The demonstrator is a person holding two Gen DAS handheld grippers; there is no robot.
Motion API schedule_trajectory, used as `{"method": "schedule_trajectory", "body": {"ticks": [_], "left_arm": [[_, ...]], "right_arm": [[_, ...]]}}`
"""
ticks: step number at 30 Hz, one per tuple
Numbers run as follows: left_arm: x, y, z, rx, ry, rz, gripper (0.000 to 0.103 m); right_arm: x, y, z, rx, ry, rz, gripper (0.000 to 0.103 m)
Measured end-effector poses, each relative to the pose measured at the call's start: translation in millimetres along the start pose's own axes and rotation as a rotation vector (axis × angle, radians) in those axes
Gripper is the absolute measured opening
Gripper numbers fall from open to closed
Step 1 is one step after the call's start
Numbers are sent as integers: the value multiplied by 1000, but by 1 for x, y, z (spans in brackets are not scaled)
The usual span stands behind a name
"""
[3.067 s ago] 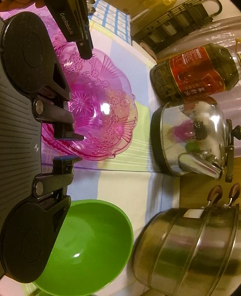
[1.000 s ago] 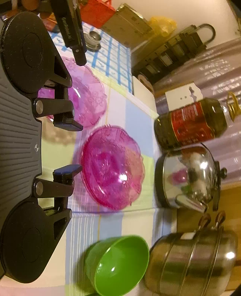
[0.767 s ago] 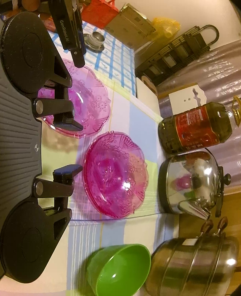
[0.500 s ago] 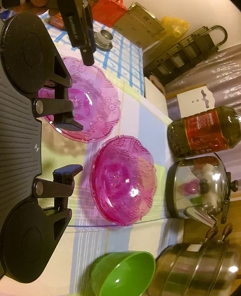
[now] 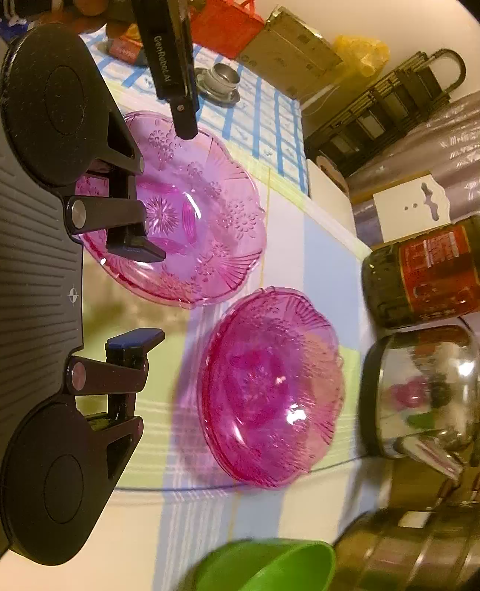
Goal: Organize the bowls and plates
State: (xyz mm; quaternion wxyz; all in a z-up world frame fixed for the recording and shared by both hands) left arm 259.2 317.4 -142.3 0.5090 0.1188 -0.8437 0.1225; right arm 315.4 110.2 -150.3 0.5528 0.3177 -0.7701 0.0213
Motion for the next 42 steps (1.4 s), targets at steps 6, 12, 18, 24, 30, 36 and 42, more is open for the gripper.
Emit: {"method": "schedule_trajectory", "body": {"ticks": [6,12,18,24,30,36,42], "left_arm": [[-7,1,1,5,14,16,33],[-17,1,1,1,36,14,31],[-21,1,2,3,53,13,18],[-18,2,3,0,58,12,11],[-7,0,4,-15,48,2,11],[7,-5,5,-27,22,-10,11],[18,-12,1,-21,-11,-1,11]], "right_arm": [[-11,3,1,-8,29,-18,40],[-23,2,3,-13,57,-18,40],[-30,-2,3,-35,76,-23,39],[-29,-3,3,-39,80,-10,17],[-23,-2,2,-49,76,-22,16],[-11,1,0,-51,58,-37,15],[4,-1,-3,-46,35,-46,15]]}}
Point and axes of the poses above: each gripper's, at about its wrist camera, not at the fingertips, and x roughly against the way its jaws point, y to its left, z to its underside, the point moved 9 cm from there along -x, roughly the way its jaws point, and after that the axes turned 11 degrees about y, right-handed, at the moved point
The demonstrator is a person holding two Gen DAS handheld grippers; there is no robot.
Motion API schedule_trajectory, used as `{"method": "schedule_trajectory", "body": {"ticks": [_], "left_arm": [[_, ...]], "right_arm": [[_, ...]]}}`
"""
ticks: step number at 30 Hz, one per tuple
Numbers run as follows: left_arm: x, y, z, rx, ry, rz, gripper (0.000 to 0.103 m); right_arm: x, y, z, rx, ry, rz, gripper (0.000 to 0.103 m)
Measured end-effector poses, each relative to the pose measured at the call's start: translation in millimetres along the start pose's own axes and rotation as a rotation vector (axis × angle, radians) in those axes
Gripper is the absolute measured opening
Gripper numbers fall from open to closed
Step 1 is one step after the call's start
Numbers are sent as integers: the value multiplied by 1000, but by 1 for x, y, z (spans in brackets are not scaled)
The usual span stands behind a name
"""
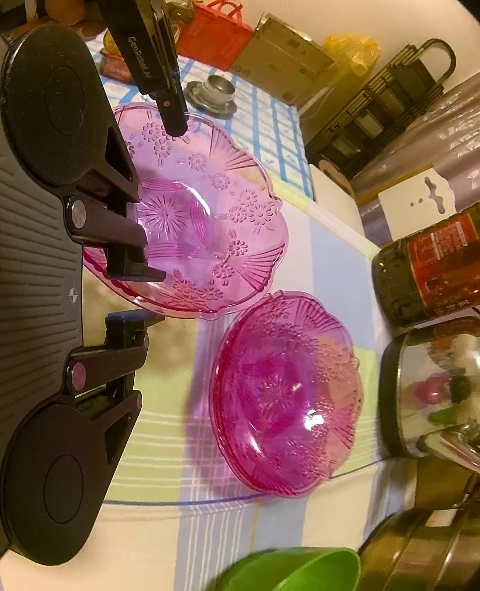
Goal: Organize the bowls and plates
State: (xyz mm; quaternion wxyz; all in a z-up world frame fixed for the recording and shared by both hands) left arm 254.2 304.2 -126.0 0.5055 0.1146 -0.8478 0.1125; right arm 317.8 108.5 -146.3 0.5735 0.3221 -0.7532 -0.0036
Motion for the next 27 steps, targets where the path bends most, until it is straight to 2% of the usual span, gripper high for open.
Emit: {"method": "schedule_trajectory", "body": {"ticks": [5,11,27], "left_arm": [[7,-11,-8,-3,-27,19,11],[11,-31,-17,-27,-52,35,11],[2,-91,-46,-52,-94,91,11]], "right_arm": [[16,-4,-2,0,-33,-5,15],[33,-14,-6,13,-80,28,14],[65,-62,-21,-9,-161,98,14]]}}
Point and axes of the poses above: each gripper's, at about its wrist camera, not at the fingertips, and x roughly against the way its jaws point, y to its left, z to its underside, the point moved 9 cm from there along -x, roughly the way its jaws point, and after that the axes turned 11 degrees about y, right-handed, at the moved point
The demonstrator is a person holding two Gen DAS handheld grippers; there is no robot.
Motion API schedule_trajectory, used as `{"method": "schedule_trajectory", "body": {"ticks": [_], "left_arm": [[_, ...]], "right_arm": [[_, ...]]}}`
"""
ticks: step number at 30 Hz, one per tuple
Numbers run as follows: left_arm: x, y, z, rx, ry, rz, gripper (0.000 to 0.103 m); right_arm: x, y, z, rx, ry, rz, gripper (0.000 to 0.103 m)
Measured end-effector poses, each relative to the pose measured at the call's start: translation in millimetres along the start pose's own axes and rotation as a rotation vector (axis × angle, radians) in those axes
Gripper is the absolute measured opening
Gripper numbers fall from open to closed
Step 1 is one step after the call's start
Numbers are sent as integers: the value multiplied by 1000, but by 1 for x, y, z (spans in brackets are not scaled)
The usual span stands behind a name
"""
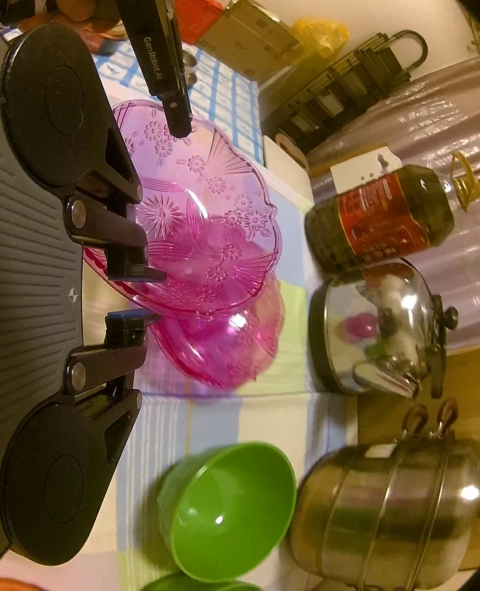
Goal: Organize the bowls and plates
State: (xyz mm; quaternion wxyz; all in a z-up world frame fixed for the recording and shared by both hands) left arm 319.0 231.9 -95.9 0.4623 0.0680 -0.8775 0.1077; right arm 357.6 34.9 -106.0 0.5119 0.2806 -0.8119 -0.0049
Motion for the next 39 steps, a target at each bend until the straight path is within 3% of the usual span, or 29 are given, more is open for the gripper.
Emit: {"method": "schedule_trajectory", "body": {"ticks": [16,28,39], "left_arm": [[-42,-42,-42,-54,-21,2,11],[-86,-28,-55,-33,23,-28,11],[-98,-27,-54,-34,32,-31,11]], "right_arm": [[-9,-54,-34,-57,-37,30,15],[-52,-63,-54,-52,-12,31,15],[-64,-67,-55,-39,-4,51,15]]}}
Point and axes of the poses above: each gripper's, at about its wrist camera, not at the fingertips, and x roughly against the way its jaws point, y to its left, z to its underside, the point moved 9 cm from there along -x, roughly the way its jaws point, and after that the axes turned 11 degrees about y, right-handed, at the moved point
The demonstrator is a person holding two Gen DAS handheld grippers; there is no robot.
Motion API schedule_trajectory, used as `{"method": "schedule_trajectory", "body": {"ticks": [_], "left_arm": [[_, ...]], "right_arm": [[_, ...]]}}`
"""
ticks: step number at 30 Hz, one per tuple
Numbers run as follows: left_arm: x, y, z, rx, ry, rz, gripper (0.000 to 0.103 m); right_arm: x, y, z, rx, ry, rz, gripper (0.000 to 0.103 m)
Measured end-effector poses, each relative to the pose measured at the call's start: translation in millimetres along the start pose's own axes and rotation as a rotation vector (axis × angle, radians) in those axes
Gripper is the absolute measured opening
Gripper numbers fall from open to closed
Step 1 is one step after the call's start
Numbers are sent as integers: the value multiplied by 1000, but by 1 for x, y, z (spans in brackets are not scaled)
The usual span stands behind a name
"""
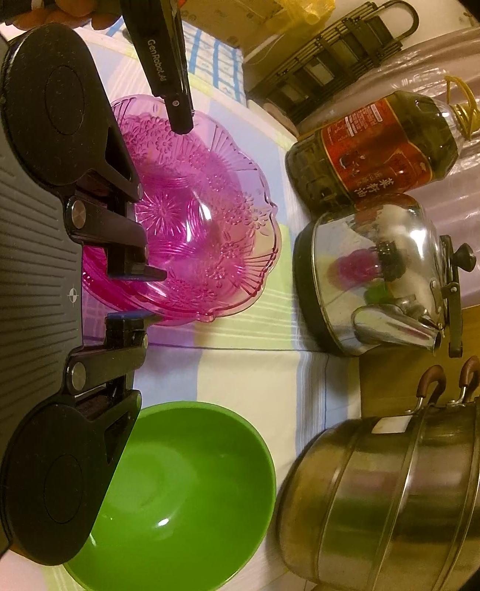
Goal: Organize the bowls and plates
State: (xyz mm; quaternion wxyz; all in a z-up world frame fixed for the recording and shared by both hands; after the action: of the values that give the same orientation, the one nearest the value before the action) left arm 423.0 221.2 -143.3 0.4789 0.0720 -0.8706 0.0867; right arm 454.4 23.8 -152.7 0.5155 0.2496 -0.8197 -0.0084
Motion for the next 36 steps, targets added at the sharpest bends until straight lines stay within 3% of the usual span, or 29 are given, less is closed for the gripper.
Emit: {"method": "schedule_trajectory", "body": {"ticks": [13,15,17,20,30,36], "left_arm": [[-3,-1,-2,-1,-9,0,11],[-2,0,-3,-6,-23,-24,13],[-2,2,-3,-5,-31,-47,23],[-1,8,-3,24,-32,-34,23],[6,9,-7,39,-55,-11,23],[9,11,-8,51,-63,-7,23]], "right_arm": [[-2,1,-2,34,-13,33,16],[-3,2,-3,45,-17,33,21],[-5,3,-3,47,-18,14,38],[-7,4,-2,39,-12,-3,43],[-3,0,-2,-35,-10,-45,45],[11,-4,-9,-70,-93,-41,45]]}}
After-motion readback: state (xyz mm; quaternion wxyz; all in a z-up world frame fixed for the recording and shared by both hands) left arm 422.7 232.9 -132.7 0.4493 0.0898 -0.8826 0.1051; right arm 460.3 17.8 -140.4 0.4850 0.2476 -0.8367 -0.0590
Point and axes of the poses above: each gripper's, at about its wrist camera, not at the fingertips, and x roughly against the way its jaws point, y to its left, z to its underside, the point moved 9 cm from there along -x, roughly the way its jaws point, and after that the axes turned 11 degrees about y, right-handed, at the moved point
